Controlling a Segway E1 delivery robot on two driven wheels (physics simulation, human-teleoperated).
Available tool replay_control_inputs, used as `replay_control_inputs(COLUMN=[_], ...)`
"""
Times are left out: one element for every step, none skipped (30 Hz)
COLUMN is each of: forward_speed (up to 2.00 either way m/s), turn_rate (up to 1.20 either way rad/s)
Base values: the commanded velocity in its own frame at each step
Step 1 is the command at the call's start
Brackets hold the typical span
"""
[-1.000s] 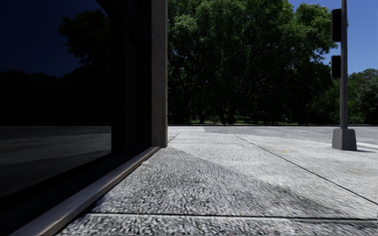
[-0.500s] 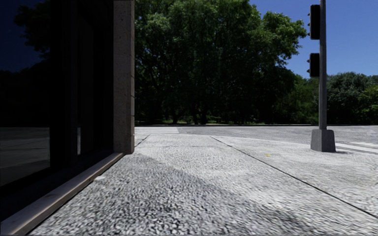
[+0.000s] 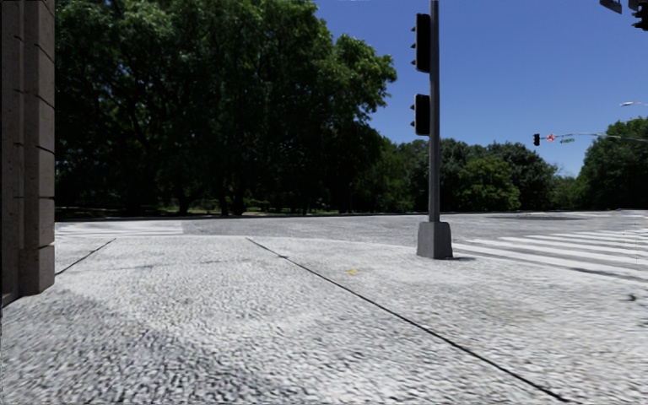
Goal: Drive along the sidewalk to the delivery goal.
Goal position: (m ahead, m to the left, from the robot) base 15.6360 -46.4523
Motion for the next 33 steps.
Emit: replay_control_inputs(forward_speed=[1.30,1.30,1.30,1.30,1.30,1.30,1.30,1.30,1.30,1.30,1.30,1.30,1.30,1.30,1.30,1.30,1.30,1.30,1.30,1.31,1.31,1.32,1.33,1.35,1.35,1.37,1.38,1.39,1.39,1.40,1.40,1.40,1.41], turn_rate=[-0.78,-0.78,-0.78,-0.78,-0.78,-0.78,-0.78,-0.78,-0.78,-0.78,-0.78,-0.78,-0.78,-0.78,-0.78,-0.78,-0.78,-0.71,-0.53,-0.35,-0.35,-0.14,-0.04,0.00,0.00,0.00,0.00,0.00,0.00,0.00,0.00,0.00,0.00])
